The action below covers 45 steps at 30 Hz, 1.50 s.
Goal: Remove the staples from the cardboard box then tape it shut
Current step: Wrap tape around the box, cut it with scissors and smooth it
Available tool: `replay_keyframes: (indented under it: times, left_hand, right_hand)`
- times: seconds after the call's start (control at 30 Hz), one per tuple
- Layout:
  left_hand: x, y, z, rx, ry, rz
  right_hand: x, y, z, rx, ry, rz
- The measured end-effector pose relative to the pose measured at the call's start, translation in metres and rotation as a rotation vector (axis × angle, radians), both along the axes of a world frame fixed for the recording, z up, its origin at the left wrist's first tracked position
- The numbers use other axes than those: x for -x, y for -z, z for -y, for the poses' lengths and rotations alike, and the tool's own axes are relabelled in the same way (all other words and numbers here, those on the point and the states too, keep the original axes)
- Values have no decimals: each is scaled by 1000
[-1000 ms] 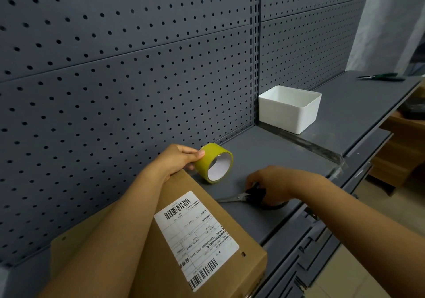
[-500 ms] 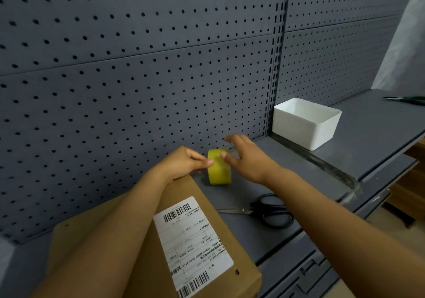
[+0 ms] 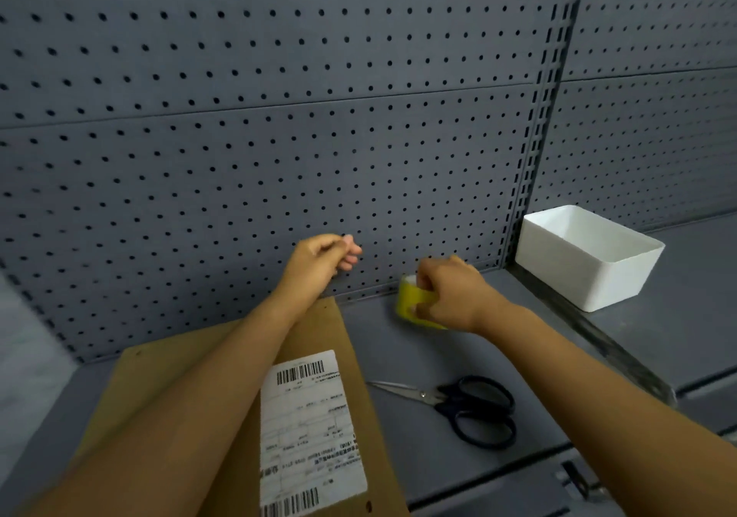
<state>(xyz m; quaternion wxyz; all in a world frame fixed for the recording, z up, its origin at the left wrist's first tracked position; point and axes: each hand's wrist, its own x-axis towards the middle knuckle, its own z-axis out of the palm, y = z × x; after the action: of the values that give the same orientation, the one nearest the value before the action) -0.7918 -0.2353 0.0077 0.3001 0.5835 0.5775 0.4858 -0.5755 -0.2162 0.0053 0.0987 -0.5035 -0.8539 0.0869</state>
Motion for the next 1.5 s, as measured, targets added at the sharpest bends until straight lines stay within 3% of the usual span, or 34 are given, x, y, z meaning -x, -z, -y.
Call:
replay_keyframes:
  times: [0.07,0.13,0.23,0.33,0.4,0.47,0.57,0.7,0.83,0.9,0.97,1.03,1.17,1.3,1.43,1.5]
  left_hand:
    - [1,-4,7,-96,-133,-18]
    - [5,-7,15,-143,-223,-150]
    - [11,-12,37,-37,-269,-396]
    - [12,-11,63,111,-254,-695]
    - [7,-8,76,102,-259,-790]
    - [2,-3,85,46,-249,-847]
    - [-4,4,96,-4,-199,-864]
    - [-5,12,102,-33,-227,-893]
    - [-4,13,100,-11,-231,-894]
    - [-5,14,102,-13,-230,-901]
    - [-6,16,103,-9,-228,-882]
    - [-7,17,104,4,-216,-872]
    - [-10,18,104,8,-241,-939]
    - [-9,22,103,28,-237,-1008]
    - [-4,20,101,26,-188,-1026]
    - [-5,22,103,15,-210,-1015]
  right_hand:
    - [-6,9,-2,39,6,18]
    - [-9,16,-5,106,-1,81]
    - [-2,17,-5,152,-11,97]
    - [19,7,3,-8,-32,-106]
    - [40,-3,17,-100,-101,-325]
    - [57,-8,34,-64,-193,-445]
    - [71,10,59,144,-283,-446]
    - [75,51,72,896,-180,-615]
    - [70,40,52,794,-215,-522]
    - [75,32,48,740,-143,-636]
    - [82,33,58,744,-196,-728]
    - [86,47,56,748,-283,-695]
    - [77,40,32,839,-231,-657]
    - [91,53,56,716,-220,-755]
    - [81,37,39,764,-241,-602]
    - [82,35,46,765,-214,-669]
